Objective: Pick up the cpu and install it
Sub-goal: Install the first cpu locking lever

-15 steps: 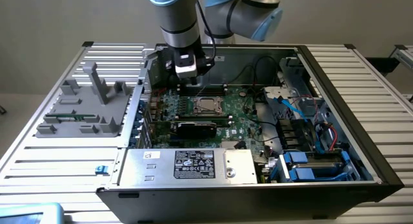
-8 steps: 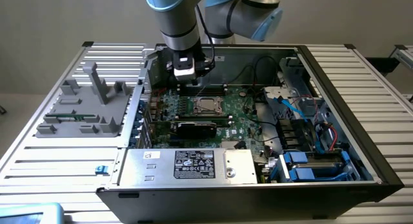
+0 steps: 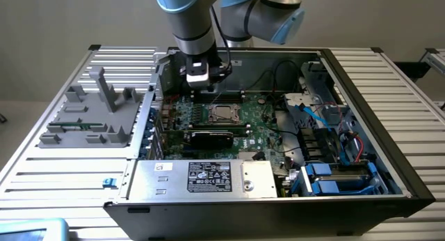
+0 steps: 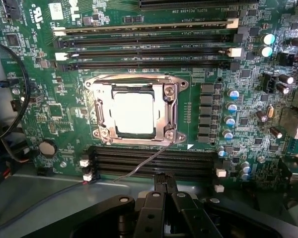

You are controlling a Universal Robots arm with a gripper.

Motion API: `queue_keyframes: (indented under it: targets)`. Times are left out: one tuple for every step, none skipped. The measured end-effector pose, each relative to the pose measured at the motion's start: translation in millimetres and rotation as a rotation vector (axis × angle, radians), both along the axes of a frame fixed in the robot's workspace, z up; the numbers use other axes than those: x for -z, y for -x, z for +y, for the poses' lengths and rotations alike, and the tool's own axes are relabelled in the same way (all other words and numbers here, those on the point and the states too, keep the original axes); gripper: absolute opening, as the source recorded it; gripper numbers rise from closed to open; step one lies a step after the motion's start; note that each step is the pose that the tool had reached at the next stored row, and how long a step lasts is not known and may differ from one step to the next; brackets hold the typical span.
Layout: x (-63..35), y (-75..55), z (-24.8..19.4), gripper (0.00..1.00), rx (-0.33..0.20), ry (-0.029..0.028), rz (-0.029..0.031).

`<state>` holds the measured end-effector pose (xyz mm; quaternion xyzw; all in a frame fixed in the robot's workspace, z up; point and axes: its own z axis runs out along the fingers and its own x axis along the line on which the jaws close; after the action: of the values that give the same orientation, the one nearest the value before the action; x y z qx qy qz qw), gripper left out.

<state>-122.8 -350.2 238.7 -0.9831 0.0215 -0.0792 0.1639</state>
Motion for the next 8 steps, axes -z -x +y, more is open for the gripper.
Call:
queue_keyframes:
  targets:
    - [0.5,0.0,0.0,0.11,0.013,-0.0036,0.0001]
    - [1.3,0.0,0.0,0.11,0.027,-0.0077,-0.0001]
    - [1.9,0.0,0.0,0.11,0.04,-0.0129,0.0001]
    - [2.5,0.0,0.0,0.11,0.05,-0.0182,0.0001]
    - [3.2,0.0,0.0,0.11,0.059,-0.0209,0.0]
    - [3.8,0.2,0.0,0.11,0.065,-0.0231,0.0002]
    - [4.5,0.4,0.0,0.11,0.07,-0.0255,0.0002]
    - [5.2,0.4,0.0,0.11,0.077,-0.0291,0.0001]
